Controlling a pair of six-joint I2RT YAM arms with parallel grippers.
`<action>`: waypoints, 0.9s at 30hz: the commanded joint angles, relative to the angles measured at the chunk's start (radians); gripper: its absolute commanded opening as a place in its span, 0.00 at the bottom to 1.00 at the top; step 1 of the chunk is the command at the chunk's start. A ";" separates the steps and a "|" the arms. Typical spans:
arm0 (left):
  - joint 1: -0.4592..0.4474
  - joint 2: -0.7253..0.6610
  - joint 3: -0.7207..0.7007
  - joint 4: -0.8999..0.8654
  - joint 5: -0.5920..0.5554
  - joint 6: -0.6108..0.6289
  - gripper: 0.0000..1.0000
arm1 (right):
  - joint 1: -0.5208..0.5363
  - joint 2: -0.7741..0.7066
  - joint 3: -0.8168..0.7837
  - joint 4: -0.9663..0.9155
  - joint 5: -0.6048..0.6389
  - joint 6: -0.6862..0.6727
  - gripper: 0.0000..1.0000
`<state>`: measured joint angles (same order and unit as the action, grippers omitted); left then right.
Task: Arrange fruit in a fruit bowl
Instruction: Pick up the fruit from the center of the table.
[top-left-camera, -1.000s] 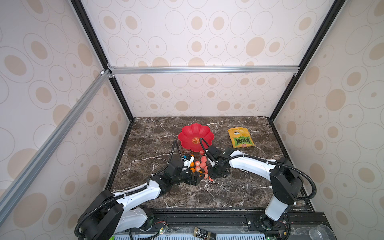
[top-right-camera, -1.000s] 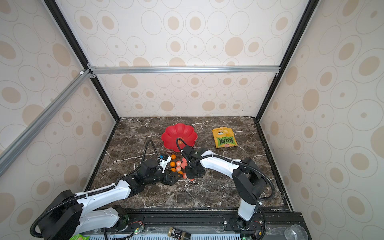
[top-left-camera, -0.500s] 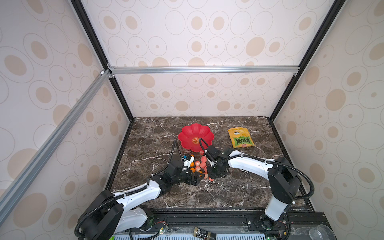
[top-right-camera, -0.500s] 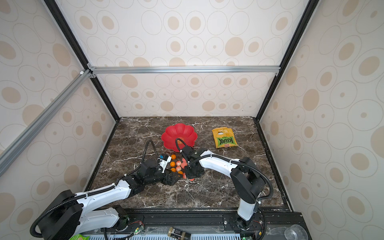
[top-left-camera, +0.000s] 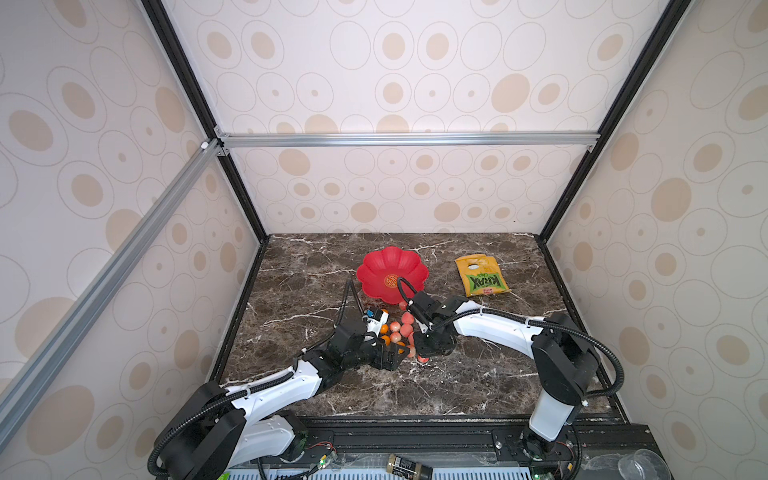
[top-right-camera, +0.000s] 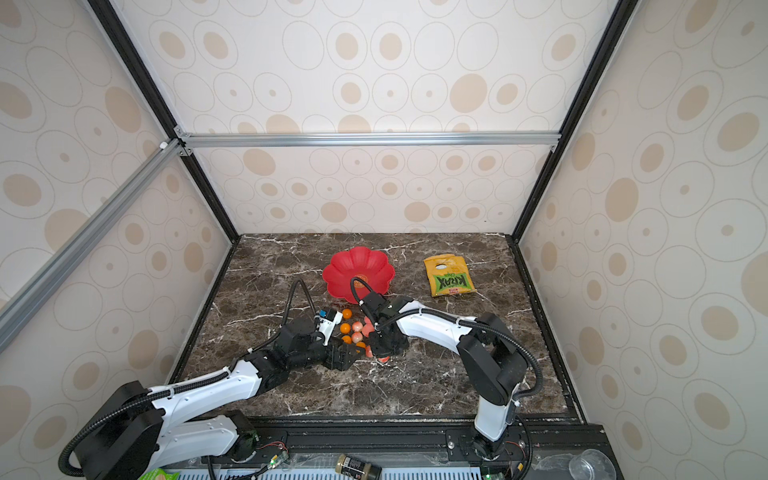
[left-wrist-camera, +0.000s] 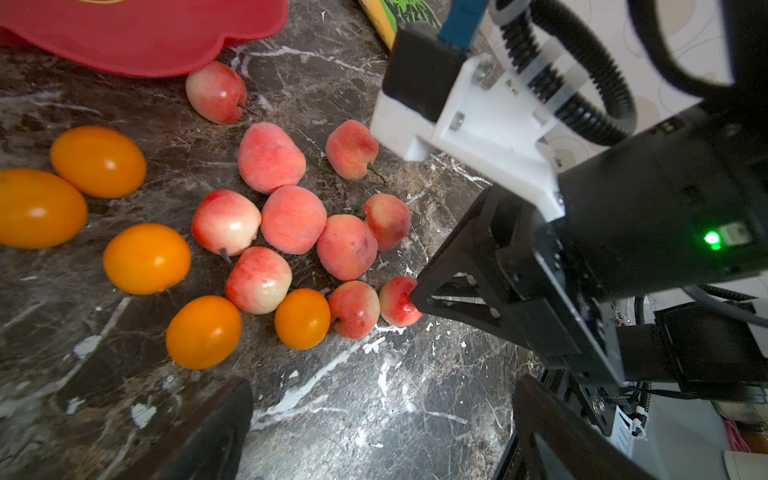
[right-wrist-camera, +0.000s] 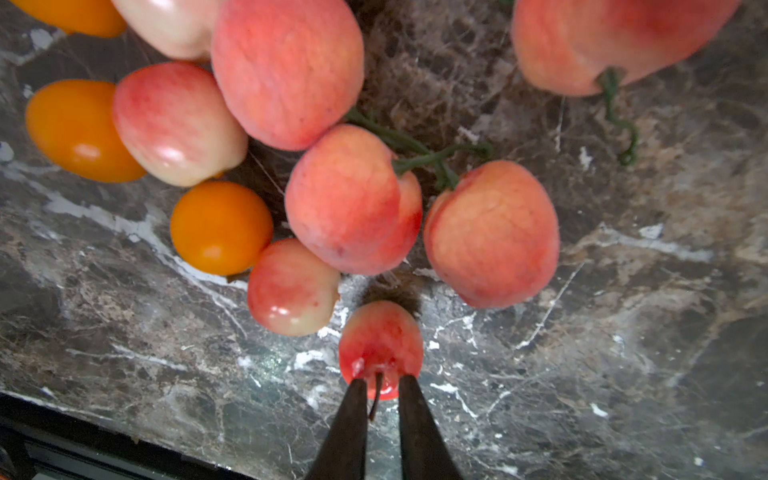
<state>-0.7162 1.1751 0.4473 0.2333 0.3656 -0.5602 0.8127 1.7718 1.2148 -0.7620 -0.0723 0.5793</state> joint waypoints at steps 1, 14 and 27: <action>-0.009 -0.020 -0.001 0.027 0.010 0.019 0.98 | 0.009 0.018 0.025 -0.011 0.019 0.012 0.18; -0.010 -0.032 -0.004 0.024 0.008 0.014 0.98 | 0.008 0.012 0.014 -0.010 0.015 0.011 0.09; -0.009 -0.047 0.019 0.004 0.006 0.006 0.98 | 0.009 -0.055 -0.006 -0.021 0.026 0.026 0.00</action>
<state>-0.7162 1.1515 0.4427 0.2447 0.3664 -0.5606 0.8135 1.7660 1.2163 -0.7593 -0.0696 0.5850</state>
